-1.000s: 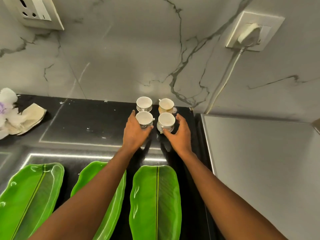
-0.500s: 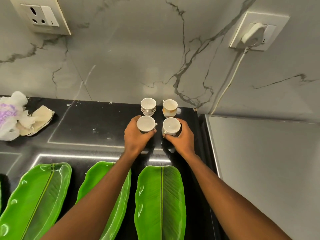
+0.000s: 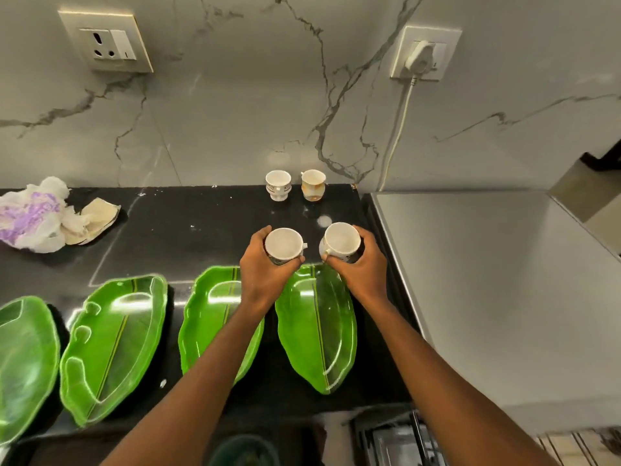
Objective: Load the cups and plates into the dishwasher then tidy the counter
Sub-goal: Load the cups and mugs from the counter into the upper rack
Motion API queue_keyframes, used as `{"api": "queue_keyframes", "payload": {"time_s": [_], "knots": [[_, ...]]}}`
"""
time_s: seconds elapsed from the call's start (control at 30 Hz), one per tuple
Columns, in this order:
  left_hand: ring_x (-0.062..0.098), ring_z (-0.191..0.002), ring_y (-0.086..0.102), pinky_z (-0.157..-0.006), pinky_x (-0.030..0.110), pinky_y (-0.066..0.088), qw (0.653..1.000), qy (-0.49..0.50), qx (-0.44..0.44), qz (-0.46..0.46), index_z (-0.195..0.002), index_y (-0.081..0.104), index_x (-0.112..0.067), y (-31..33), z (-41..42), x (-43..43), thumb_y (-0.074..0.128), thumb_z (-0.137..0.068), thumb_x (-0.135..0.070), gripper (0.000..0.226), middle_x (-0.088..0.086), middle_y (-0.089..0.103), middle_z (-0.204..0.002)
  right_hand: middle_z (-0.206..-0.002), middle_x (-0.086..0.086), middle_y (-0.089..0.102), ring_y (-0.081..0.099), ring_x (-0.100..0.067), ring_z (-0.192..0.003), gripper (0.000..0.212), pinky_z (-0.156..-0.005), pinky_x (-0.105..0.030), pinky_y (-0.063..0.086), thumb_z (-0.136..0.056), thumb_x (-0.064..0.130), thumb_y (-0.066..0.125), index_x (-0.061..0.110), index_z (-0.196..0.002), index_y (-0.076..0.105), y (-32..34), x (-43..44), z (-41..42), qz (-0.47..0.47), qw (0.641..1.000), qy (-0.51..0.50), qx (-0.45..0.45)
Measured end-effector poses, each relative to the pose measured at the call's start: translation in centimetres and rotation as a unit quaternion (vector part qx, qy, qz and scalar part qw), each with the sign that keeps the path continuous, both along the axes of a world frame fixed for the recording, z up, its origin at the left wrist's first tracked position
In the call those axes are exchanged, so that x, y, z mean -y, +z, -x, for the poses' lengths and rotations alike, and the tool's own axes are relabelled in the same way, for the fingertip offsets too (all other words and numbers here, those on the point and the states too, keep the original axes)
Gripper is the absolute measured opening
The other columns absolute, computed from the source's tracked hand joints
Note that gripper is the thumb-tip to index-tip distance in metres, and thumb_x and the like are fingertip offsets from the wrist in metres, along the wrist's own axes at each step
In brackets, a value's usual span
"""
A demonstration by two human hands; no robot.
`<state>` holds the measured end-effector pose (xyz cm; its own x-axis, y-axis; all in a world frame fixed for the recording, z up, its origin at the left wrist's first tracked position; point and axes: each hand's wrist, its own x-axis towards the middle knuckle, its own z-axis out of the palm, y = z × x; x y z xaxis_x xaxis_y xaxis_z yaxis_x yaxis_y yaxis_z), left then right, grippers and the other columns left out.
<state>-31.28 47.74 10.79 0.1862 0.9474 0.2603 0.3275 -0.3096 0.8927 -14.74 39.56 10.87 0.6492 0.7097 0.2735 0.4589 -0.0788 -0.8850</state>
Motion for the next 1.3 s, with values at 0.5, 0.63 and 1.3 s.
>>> {"api": "queue_keyframes", "payload": {"time_s": [0.5, 0.63, 1.3], "knots": [[0.005, -0.091, 0.061, -0.08, 0.016, 0.05, 0.998, -0.057, 0.016, 0.034, -0.115, 0.055, -0.022, -0.2, 3.2, 15.2, 0.091, -0.057, -0.031, 0.07, -0.01, 0.065, -0.102, -0.114, 0.011, 0.062, 0.06, -0.011, -0.103, 0.073, -0.087, -0.036, 0.054, -0.057, 0.035, 0.091, 0.029, -0.119, 0.055, -0.5, 18.3, 3.2, 0.01, 0.998, -0.066, -0.013], [0.005, -0.093, 0.063, -0.085, 0.028, 0.053, 0.995, -0.074, 0.026, 0.06, -0.117, 0.056, -0.024, -1.1, 2.5, 19.4, 0.09, -0.057, -0.035, 0.069, -0.01, 0.067, -0.102, -0.111, 0.018, 0.061, 0.06, -0.008, -0.103, 0.07, -0.086, -0.035, 0.056, -0.056, 0.033, 0.091, 0.035, -0.115, 0.055, -0.9, 23.2, 3.0, 0.004, 0.997, -0.073, -0.039], [0.013, -0.087, 0.069, -0.06, 0.025, 0.057, 0.938, -0.186, 0.025, 0.291, -0.114, 0.055, -0.023, -5.4, -4.1, 42.9, 0.088, -0.065, -0.023, 0.059, 0.001, 0.067, -0.105, -0.119, 0.004, 0.061, 0.06, -0.007, -0.106, 0.067, -0.088, -0.031, 0.054, -0.064, 0.023, 0.088, 0.031, -0.121, 0.056, -6.1, 50.4, -0.5, 0.048, 0.97, -0.174, -0.161]]}}
